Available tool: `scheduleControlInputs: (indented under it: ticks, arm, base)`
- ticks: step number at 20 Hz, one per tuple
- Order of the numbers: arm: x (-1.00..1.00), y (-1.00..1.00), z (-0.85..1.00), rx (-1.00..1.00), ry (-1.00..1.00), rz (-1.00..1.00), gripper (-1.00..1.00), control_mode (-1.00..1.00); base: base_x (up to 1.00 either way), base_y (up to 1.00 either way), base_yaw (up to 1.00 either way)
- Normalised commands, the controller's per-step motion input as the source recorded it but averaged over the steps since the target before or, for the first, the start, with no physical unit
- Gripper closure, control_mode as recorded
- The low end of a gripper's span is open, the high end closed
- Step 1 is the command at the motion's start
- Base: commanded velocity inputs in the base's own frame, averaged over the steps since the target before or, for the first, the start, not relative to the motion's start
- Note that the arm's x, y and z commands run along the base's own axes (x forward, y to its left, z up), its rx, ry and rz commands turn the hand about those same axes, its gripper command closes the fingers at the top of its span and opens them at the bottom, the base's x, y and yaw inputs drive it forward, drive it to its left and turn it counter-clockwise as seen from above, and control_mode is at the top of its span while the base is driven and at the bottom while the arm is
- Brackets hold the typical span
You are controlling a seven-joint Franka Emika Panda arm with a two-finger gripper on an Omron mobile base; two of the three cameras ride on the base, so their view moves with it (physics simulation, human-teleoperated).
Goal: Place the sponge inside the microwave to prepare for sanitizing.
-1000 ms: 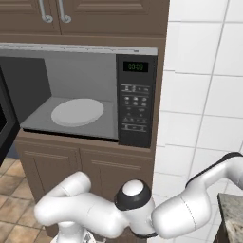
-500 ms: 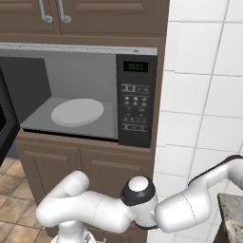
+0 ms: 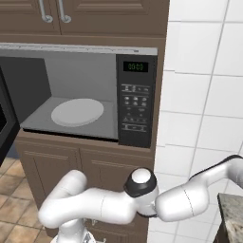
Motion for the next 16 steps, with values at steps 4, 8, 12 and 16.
scheduleControlInputs:
  ticks: [4, 8, 12, 16]
  arm:
    - [0.00, -0.39, -0.08, 0.07, 0.02, -0.17, -1.00, -1.00]
    - [0.00, -0.13, -0.07, 0.06, 0.00, -0.14, -1.00, -1.00]
    - [0.00, 0.00, -0.07, 0.02, 0.00, -0.03, -1.00, -1.00]
    - [0.01, -0.05, -0.01, 0.01, 0.00, 0.00, -1.00, -1.00]
  base:
    - [0.00, 0.00, 0.00]
    - [0.00, 0.00, 0.00]
    - [0.00, 0.00, 0.00]
    - [0.00, 0.00, 0.00]
